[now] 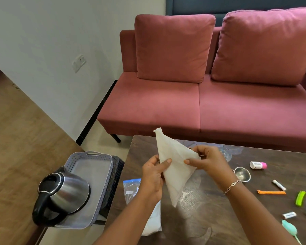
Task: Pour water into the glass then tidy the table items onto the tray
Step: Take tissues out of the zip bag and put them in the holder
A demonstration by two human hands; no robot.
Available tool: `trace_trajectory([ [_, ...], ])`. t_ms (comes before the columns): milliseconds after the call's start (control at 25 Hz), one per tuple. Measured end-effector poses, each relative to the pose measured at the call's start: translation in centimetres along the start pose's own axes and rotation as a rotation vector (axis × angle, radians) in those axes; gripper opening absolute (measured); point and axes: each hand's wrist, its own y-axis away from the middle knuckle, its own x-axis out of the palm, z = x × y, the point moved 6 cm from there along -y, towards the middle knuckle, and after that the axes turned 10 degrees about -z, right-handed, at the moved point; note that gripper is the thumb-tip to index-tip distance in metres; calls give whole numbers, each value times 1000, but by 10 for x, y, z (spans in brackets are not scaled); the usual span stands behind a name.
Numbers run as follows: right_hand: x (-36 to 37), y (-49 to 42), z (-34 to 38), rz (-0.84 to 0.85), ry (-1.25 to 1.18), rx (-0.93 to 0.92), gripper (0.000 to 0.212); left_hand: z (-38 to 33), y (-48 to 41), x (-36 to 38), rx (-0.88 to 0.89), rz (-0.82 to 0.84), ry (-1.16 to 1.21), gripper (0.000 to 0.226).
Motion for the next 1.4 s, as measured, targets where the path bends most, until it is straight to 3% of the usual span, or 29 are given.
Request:
trace_trajectory([
  [120,-1,-11,-5,-26,83,-11,28,10,-9,0,-36,-5,-31,12],
  [360,7,-29,-18,53,233,-16,19,24,-36,2,-76,-18,-96,11],
  [520,5,-50,-32,-16,447,-44,16,37,-54,3,-95,-13,-184,14],
  [600,-7,-73,-35,-112,642,-136,9,38,-67,-3,-23,-15,-319,24],
  [720,-16,-114,-39,-183,934,-330,15,36,-82,-15,119,0,-586,31],
  [960,13,-172,-101,87,1272,-463,20,46,-107,-30,195,8,-773,25],
  [1080,28,-183,-135,228,1326,-494,18,55,-115,-38,178,10,-784,24],
  [1400,39,-210,-191,293,1364,-332,22,67,-131,-54,127,-6,-751,26],
])
